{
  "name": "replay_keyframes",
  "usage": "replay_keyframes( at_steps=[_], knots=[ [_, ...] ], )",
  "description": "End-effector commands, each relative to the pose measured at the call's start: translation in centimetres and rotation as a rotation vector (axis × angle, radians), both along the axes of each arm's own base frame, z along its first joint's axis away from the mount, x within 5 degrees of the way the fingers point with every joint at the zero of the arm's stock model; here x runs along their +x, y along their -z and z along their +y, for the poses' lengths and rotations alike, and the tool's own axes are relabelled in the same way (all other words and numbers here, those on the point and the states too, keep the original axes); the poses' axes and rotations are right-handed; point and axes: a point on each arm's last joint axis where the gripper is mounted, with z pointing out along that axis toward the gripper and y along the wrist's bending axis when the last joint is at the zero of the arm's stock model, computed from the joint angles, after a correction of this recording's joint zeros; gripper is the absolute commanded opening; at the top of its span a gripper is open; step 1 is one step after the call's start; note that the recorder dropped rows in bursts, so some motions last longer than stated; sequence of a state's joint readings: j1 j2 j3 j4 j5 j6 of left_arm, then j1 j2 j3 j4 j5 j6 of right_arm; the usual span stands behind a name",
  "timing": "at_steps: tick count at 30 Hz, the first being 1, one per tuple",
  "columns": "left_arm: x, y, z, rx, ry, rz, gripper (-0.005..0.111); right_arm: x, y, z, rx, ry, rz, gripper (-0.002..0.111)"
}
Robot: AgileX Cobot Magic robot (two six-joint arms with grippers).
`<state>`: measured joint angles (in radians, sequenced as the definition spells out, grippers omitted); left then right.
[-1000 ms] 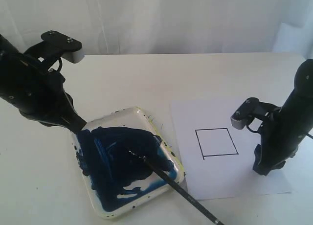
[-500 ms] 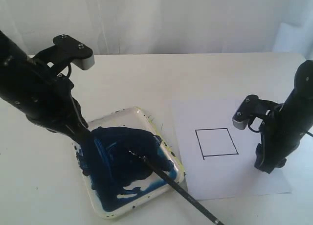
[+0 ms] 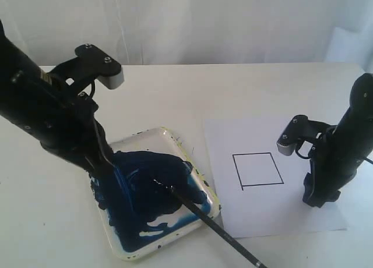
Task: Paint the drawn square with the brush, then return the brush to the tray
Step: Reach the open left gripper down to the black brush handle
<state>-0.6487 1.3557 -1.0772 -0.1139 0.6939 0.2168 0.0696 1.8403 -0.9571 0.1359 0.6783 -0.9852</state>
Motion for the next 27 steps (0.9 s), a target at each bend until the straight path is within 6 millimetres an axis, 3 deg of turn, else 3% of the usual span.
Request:
replay_keyframes(
  at_steps=[1,7,12,16,27],
  knots=[
    [-1.0,0.1,-1.0,-0.007,0.052,0.013,0.0,-0.1,0.9,-0.1,-0.008,-0.011,0.025,0.057],
    [-2.5,0.1,-2.5,-0.013,0.158,0.005,0.006,-0.1,0.9,-0.1,-0.008,-0.011,0.027,0.057],
    [-3.2,0.1,-3.8,-0.042,0.214,-0.016,0.032,-0.1,0.9,-0.1,-0.008,-0.011,0.027,0.057],
    [-3.0,0.8,-4.6,-0.005,0.381,-0.083,0.05,-0.1,0.9,-0.1,-0.008,-0.011,0.032,0.057],
    [-2.7,3.4,-8.4,-0.147,0.905,-0.245,0.052,-0.2,0.9,0.0,-0.002,-0.005,0.034,0.057]
  ],
)
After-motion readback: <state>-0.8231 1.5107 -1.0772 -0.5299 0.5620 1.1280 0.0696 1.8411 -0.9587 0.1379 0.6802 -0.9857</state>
